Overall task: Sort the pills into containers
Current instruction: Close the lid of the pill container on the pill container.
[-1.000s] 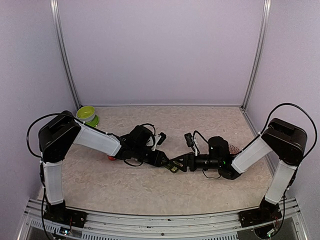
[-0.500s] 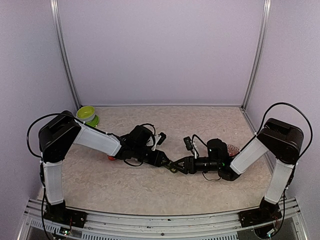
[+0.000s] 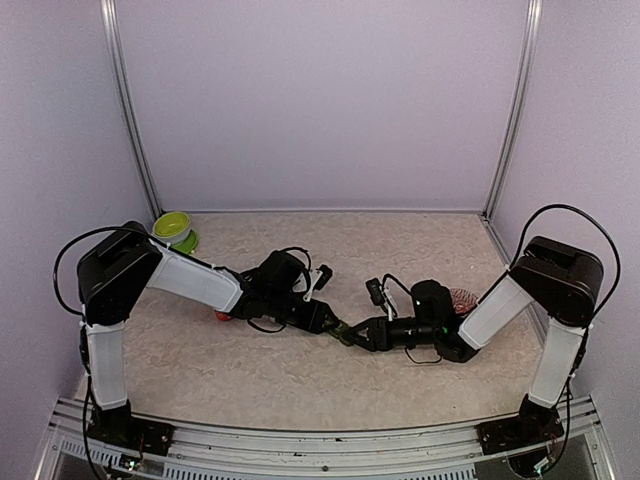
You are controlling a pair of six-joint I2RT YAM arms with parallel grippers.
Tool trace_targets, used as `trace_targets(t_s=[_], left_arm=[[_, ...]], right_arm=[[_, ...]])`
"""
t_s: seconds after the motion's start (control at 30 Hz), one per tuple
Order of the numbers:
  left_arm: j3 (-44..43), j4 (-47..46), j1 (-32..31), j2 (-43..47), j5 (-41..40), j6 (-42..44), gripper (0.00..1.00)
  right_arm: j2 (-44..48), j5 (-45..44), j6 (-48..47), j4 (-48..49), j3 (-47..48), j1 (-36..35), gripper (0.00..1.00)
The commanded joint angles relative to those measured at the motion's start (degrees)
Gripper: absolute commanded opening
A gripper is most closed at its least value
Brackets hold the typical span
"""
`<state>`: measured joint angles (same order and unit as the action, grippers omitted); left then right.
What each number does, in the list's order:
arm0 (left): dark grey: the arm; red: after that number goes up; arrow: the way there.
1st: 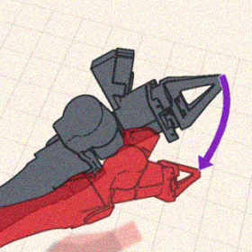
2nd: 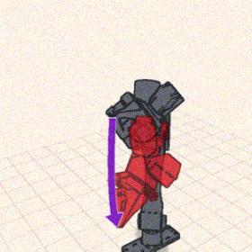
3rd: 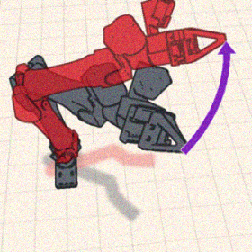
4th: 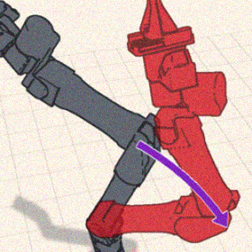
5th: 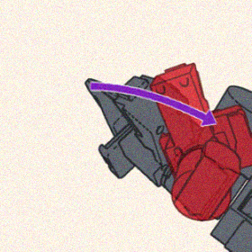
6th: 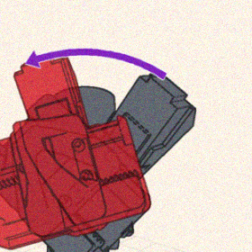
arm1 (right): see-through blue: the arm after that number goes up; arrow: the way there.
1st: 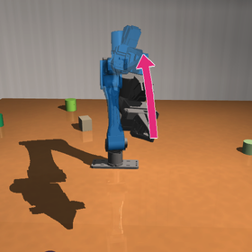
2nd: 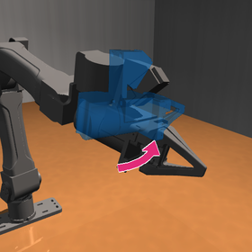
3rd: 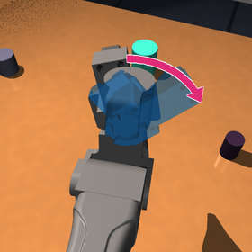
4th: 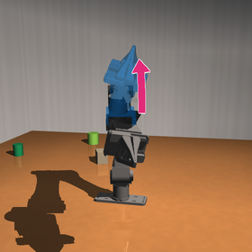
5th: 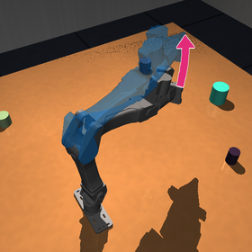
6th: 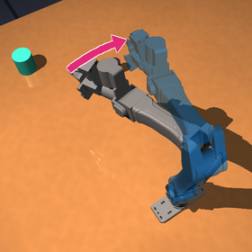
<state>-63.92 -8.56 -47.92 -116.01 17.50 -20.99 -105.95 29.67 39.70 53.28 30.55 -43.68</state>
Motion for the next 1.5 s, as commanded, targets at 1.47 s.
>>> trace_targets(t_s=[1.47], left_arm=[[0.9, 3.3, 1.4, -1.7, -2.6, 0.2, 0.51]], right_arm=[[9.6, 0.2, -6.1, -17.5, 6.7, -3.0, 0.56]])
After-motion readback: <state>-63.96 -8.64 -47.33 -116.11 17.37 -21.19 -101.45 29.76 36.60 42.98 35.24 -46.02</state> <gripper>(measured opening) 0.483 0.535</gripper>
